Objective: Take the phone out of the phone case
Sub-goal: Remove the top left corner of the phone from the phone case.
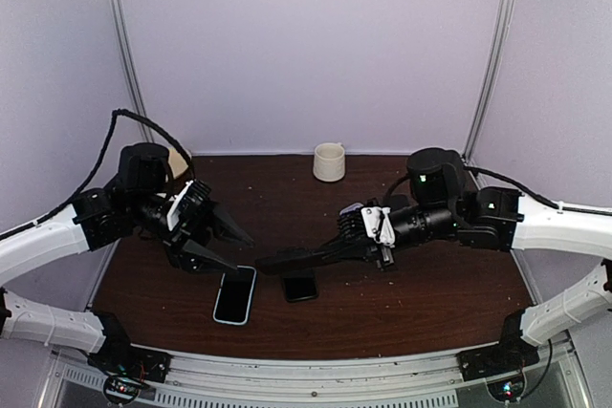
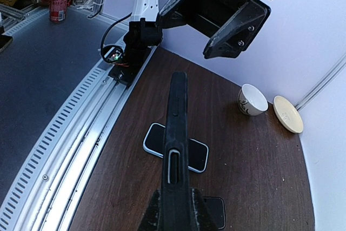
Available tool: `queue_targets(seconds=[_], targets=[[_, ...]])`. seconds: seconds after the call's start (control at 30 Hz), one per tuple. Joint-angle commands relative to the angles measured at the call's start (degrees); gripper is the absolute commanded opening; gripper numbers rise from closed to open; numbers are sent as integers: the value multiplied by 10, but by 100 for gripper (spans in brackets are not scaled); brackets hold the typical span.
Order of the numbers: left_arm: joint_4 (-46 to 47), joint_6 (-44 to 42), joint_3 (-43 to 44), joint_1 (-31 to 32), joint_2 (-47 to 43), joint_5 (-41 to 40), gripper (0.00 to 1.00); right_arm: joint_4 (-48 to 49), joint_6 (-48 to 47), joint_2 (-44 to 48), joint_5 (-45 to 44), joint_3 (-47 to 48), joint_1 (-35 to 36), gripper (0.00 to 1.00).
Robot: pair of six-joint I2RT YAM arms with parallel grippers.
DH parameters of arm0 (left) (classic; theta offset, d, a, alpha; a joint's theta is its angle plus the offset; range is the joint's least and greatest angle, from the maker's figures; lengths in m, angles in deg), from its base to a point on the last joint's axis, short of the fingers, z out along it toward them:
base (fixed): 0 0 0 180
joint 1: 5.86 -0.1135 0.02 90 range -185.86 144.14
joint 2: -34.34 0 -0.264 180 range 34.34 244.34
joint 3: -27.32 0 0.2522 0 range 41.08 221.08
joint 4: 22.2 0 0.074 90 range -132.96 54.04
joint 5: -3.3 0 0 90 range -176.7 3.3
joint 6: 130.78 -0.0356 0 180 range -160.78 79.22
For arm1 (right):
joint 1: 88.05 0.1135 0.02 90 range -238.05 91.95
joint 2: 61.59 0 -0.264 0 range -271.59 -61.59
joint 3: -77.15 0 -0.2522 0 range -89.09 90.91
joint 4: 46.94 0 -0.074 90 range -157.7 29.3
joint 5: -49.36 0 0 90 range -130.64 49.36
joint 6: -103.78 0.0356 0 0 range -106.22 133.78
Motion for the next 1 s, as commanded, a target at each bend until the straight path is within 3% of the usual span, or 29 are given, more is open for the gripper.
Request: queue_targets(seconds=[0.0, 0.3, 0.73, 0.97], targets=[[-29, -75, -11, 22, -12, -52, 50, 10, -34, -4, 16, 44, 6, 0], [-54, -118, -12, 44, -5, -118, 44, 7, -50, -7, 17, 53, 13, 0], [-55, -120, -11, 68, 9, -118, 35, 0, -62, -14, 15, 63, 26, 0], [-55, -122, -9, 72, 8, -114, 24, 4, -72, -20, 0, 63, 38, 0]])
